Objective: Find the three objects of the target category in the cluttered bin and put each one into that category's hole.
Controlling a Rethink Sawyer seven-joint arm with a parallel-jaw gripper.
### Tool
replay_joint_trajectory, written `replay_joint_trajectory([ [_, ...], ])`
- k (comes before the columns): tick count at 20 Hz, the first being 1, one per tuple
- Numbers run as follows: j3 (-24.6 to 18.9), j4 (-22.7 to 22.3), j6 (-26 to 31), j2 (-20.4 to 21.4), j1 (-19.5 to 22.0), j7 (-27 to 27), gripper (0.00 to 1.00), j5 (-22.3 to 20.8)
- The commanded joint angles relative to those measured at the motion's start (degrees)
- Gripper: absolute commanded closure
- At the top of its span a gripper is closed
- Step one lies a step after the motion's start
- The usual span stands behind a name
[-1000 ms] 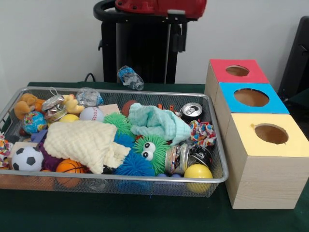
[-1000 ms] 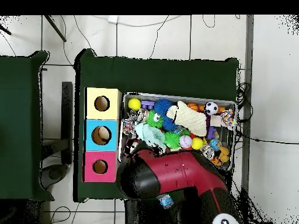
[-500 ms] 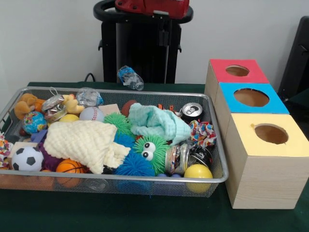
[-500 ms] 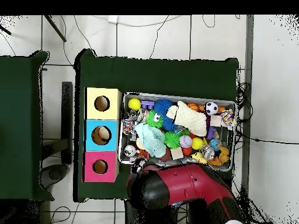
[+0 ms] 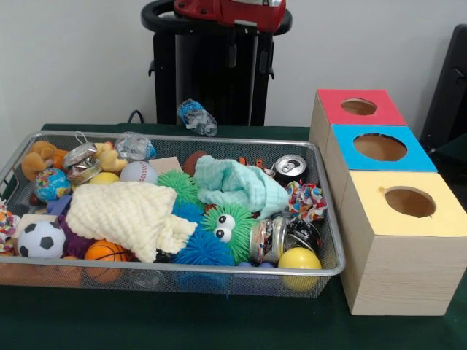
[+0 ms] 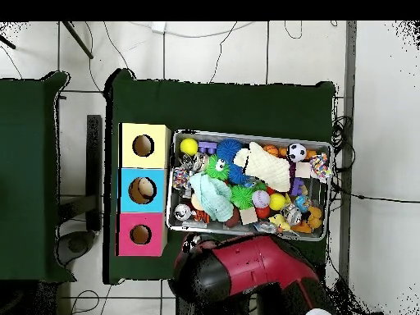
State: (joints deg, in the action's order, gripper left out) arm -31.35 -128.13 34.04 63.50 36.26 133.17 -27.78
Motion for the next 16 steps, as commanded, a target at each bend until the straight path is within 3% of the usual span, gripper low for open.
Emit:
replay_joint_trajectory([
  [1,-3.1,-2.6,-2.9,-2.2,-0.1,-7.6,0.00,-4.4],
  [6,-0.8,-1.7,-4.0,-4.3,-0.7,-6.1,0.00,-9.3],
  [10,2.1,-0.5,-6.8,-8.3,-1.1,-3.8,0.00,-16.5],
  [16,7.5,6.1,-13.3,-19.2,-3.1,0.3,0.00,-29.4],
])
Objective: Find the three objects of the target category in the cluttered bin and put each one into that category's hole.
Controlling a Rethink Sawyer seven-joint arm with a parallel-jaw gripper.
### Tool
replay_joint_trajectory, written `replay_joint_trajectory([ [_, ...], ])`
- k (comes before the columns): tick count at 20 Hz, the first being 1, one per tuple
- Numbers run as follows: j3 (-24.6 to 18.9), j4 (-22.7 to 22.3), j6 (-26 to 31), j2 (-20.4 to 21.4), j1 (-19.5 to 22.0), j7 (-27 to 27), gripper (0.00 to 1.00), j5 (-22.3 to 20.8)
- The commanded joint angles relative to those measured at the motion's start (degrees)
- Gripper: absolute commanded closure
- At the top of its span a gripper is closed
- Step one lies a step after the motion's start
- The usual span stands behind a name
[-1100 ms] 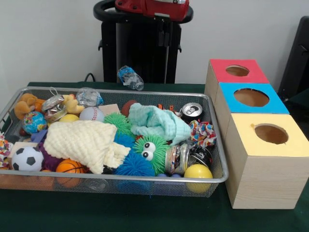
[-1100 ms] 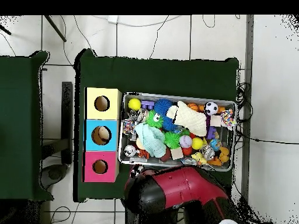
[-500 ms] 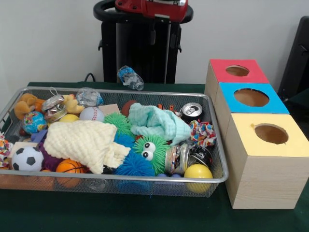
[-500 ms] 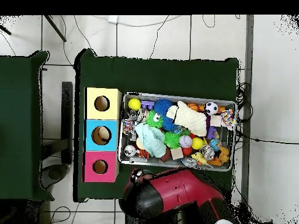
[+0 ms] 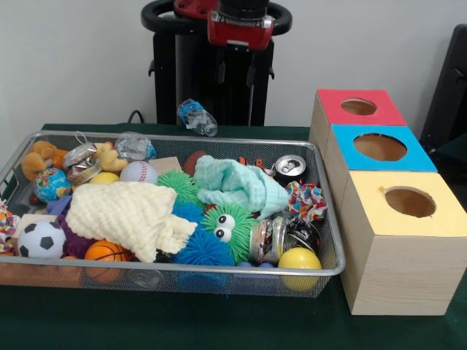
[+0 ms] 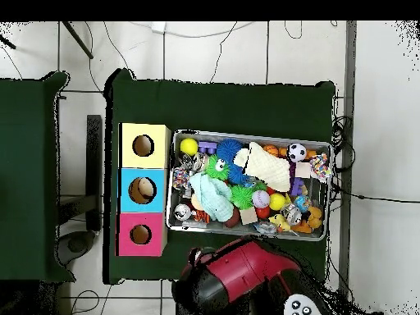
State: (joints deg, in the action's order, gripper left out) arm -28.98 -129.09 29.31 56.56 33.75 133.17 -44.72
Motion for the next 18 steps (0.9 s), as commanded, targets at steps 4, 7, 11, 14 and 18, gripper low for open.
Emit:
replay_joint_trajectory([
  [4,7.0,11.4,-9.9,-18.3,-0.1,0.4,0.00,-17.3],
  [7,10.2,14.5,-10.8,-21.7,-2.7,3.3,0.00,-22.6],
  [11,15.1,17.9,-12.6,-24.0,-7.4,8.0,0.00,-29.8],
  [14,16.9,18.9,-12.9,-23.8,-8.6,8.5,0.00,-31.6],
  [18,16.7,17.8,-11.4,-21.8,-7.2,4.3,0.00,-29.3],
])
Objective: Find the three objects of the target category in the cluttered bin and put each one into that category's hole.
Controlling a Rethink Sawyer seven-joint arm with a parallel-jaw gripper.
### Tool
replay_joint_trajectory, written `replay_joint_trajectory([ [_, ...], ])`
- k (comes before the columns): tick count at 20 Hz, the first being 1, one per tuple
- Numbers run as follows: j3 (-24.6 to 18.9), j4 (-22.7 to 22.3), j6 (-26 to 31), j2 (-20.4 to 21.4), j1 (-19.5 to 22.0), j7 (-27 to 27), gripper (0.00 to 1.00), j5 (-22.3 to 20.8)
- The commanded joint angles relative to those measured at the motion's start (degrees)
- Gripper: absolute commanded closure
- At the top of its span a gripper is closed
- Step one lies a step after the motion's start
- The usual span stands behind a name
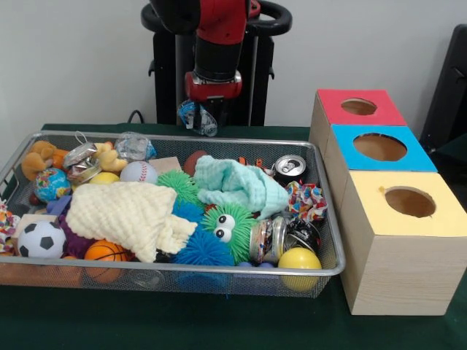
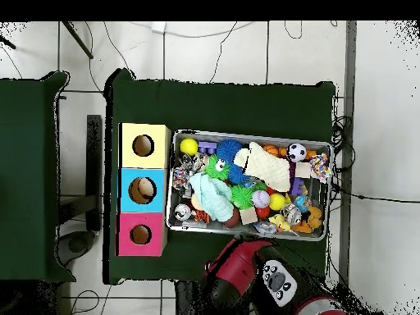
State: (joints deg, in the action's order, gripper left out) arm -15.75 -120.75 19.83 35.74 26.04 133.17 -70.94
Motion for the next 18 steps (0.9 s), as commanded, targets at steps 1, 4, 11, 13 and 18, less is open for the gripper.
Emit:
replay_joint_trajectory([
  [1,3.4,9.1,-1.5,-0.3,0.7,3.4,0.00,-2.5],
  [4,3.3,8.6,-0.4,0.6,1.3,1.4,0.00,-1.3],
  [11,7.9,10.5,-4.6,-3.5,-4.4,9.1,0.00,-4.4],
  [13,9.2,10.7,-6.3,-5.3,-5.6,10.6,0.00,-4.7],
  [18,13.1,12.0,-9.0,-11.8,-9.6,14.3,0.00,-3.1],
])
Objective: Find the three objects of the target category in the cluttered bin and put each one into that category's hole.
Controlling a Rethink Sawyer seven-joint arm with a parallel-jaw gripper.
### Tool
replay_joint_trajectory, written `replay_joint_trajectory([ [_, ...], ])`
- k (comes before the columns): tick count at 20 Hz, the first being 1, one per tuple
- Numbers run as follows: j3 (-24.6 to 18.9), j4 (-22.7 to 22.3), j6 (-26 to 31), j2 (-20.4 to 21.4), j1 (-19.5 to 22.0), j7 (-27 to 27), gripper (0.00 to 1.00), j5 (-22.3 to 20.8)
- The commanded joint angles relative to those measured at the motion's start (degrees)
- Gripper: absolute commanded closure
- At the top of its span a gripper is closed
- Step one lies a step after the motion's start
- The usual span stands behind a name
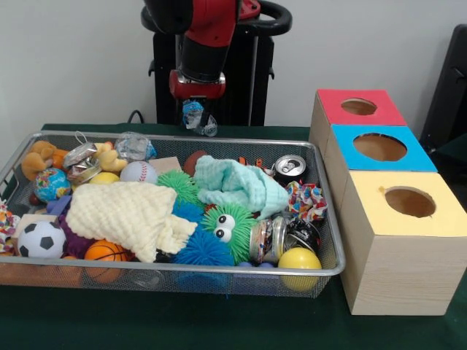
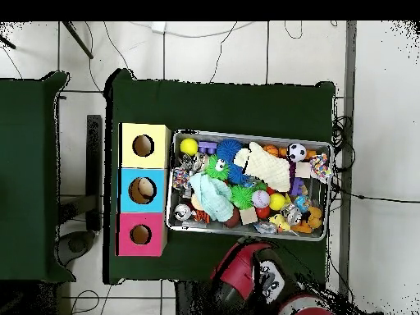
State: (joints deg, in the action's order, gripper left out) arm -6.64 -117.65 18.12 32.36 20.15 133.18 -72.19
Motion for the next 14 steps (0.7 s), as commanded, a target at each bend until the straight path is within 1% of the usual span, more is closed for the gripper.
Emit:
replay_joint_trajectory([
  [1,5.5,9.7,-9.0,-10.3,-5.2,16.2,0.00,-1.8],
  [3,7.2,10.8,-11.3,-14.0,-6.8,17.2,0.00,-0.2],
  [5,7.6,10.9,-11.6,-16.5,-6.7,16.0,0.00,2.4],
  [9,6.1,8.8,-8.9,-18.9,-3.7,11.4,0.00,7.8],
  [12,5.3,8.4,-7.3,-22.1,-1.7,8.5,0.00,10.6],
  [14,5.5,8.6,-7.4,-24.1,-1.3,7.9,0.00,11.7],
])
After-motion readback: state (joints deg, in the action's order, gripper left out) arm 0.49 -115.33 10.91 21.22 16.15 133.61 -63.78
